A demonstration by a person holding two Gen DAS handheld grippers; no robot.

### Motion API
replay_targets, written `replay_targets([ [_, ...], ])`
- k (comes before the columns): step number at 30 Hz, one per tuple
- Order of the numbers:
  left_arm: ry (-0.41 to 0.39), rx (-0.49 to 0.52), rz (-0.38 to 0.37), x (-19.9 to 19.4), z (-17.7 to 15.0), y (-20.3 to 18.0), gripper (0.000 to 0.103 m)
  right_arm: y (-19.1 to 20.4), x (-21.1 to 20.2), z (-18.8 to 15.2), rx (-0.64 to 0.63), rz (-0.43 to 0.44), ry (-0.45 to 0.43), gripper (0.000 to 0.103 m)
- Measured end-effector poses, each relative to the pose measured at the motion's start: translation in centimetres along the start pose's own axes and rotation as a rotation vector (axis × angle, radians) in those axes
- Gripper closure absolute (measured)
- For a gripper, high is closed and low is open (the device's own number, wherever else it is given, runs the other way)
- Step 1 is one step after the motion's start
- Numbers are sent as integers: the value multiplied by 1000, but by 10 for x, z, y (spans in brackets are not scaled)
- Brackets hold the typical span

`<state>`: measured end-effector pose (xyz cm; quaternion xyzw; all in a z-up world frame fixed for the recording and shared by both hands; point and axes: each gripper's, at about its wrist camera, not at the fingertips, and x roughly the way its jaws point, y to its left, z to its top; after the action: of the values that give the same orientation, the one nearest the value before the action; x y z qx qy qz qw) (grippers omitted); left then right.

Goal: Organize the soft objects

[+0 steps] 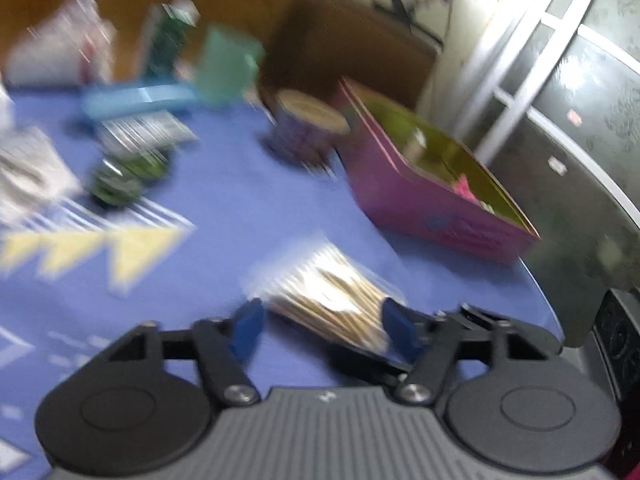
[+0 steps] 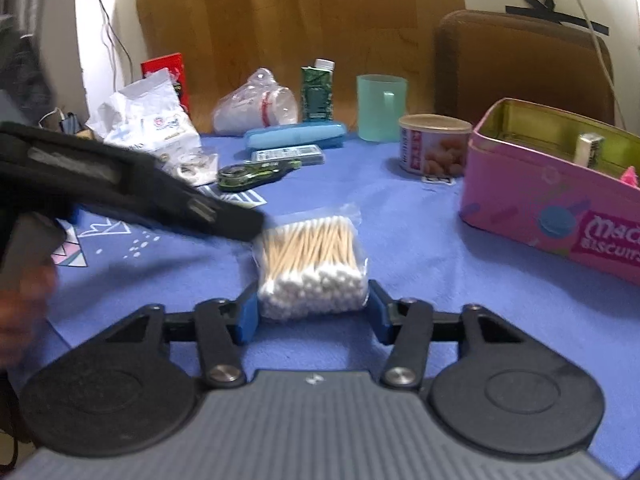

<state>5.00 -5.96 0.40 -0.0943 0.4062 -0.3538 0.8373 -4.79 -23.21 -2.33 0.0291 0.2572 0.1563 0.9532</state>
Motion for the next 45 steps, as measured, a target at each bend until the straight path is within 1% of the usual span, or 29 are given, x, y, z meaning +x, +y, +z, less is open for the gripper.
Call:
replay_targets([
  [1, -1, -5, -9, 4, 1, -3, 47, 0, -2, -1, 4, -2, -8, 52],
  [2, -1, 3, -20, 6, 3, -8, 52, -2, -4, -2, 12, -19, -16, 53],
  [4, -21, 44, -40, 4, 12, -22, 54, -10, -12, -3, 45, -35, -58, 53],
  [6, -57, 109, -53, 1, 26, -42, 54, -17, -25, 2, 57, -56, -130, 53],
  [8, -88, 176, -61, 5, 42, -66, 54, -24, -38, 10, 51, -104, -213, 53],
  [11, -94, 261, -102, 24, 66, -107, 53, -45, -47, 26, 56, -185, -296, 53],
  [12, -95, 289, -101, 32, 71, -120, 44, -54, -49, 31, 67, -216, -315, 53],
  [14, -102, 331, -47, 53, 78, -144, 26, -78, -49, 41, 86, -294, -349, 53],
  [15, -110, 339, -28, 59, 77, -150, 26, -88, -47, 45, 93, -337, -354, 52],
  [16, -131, 334, -41, 62, 77, -153, 25, -103, -43, 50, 108, -400, -357, 47],
  [17, -125, 329, -46, 64, 77, -155, 25, -117, -37, 53, 121, -455, -343, 44],
  [18, -124, 322, -46, 65, 74, -155, 25, -129, -31, 53, 136, -504, -333, 40],
  [19, -131, 322, -39, 64, 71, -153, 25, -144, -25, 54, 153, -556, -313, 33],
  [21, -146, 338, 4, 61, 63, -147, 25, -165, -24, 50, 205, -604, -287, 29],
  [23, -157, 341, 58, 58, 59, -139, 25, -177, -33, 42, 291, -572, -305, 29],
  [25, -156, 325, 110, 56, 56, -128, 25, -169, -42, 37, 298, -570, -351, 29],
  [28, -146, 311, 165, 54, 52, -119, 25, -157, -49, 30, 317, -531, -379, 29],
  [31, -136, 321, 223, 51, 44, -116, 25, -142, -61, 23, 324, -504, -420, 29],
  [34, -136, 340, 266, 44, 37, -114, 26, -127, -70, 20, 338, -481, -438, 29],
  [37, -129, 347, 299, 37, 29, -108, 26, -113, -74, 17, 351, -440, -426, 29],
  [40, -118, 333, 317, 30, 21, -98, 26, -103, -69, 15, 357, -410, -377, 29],
  [42, -125, 325, 340, 24, 17, -90, 26, -96, -66, 14, 369, -395, -348, 29],
  [45, -135, 308, 378, 13, 11, -76, 26, -86, -64, 17, 363, -377, -342, 29],
])
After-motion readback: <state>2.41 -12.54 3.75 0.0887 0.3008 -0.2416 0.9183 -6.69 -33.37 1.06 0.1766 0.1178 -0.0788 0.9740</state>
